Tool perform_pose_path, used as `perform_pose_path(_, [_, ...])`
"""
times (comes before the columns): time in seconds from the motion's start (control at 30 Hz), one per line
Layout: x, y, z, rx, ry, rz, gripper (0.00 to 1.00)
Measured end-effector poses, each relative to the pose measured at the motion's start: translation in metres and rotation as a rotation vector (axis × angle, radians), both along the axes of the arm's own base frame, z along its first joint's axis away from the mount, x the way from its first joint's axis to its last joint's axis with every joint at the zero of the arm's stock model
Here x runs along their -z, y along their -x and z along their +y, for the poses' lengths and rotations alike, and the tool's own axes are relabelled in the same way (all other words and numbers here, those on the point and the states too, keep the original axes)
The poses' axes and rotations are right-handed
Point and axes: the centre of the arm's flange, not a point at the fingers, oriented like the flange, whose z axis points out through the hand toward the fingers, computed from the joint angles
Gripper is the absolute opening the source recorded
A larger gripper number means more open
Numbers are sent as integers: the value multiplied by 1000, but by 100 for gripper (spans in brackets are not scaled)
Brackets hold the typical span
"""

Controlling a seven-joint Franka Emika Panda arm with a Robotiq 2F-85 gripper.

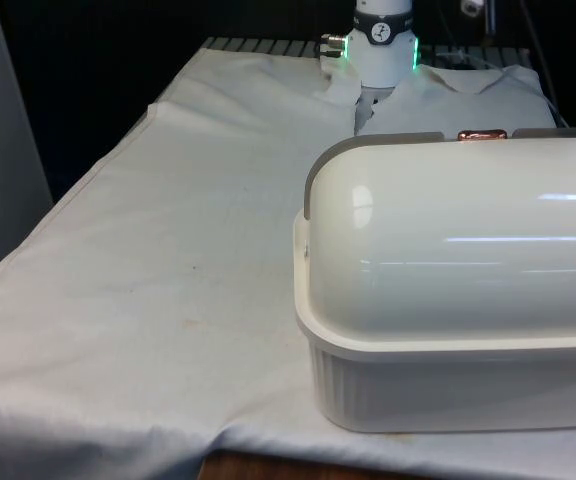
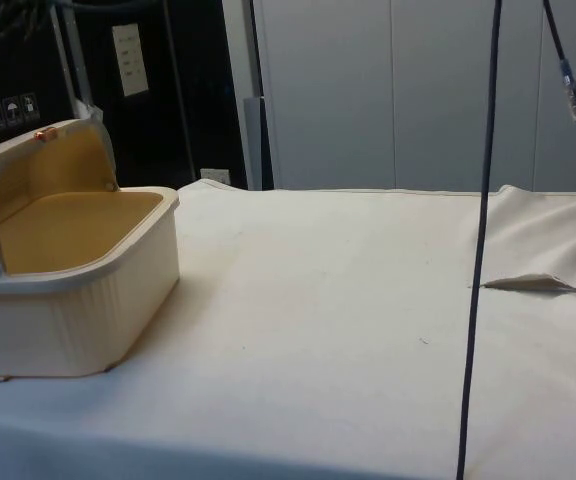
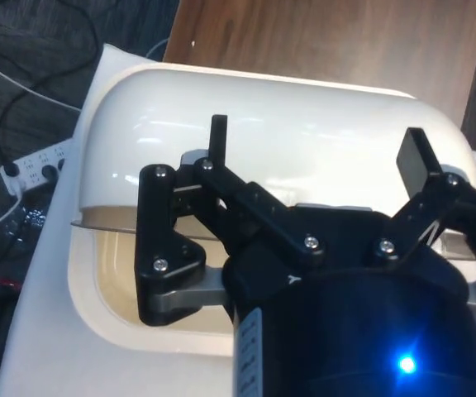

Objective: Open the lid, then close it.

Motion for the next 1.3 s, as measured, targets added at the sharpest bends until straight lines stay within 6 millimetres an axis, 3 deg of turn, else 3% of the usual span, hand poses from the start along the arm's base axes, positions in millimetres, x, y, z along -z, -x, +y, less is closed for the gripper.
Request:
perform_pose_path(0.13, [6, -4, -3, 6, 3, 9, 100])
perform_pose_path(0.2, [8, -5, -5, 9, 5, 12, 95])
perform_pose_path(0.4, [11, -7, -8, 14, 7, 18, 65])
perform_pose_path(0.47, [12, -7, -8, 14, 7, 20, 47])
perform_pose_path(0.67, [13, -8, -9, 15, 7, 21, 24])
perform_pose_path(0.8, [16, -8, -9, 16, 8, 28, 0])
perform_pose_path(1.3, [43, -10, -10, 22, 17, 81, 0])
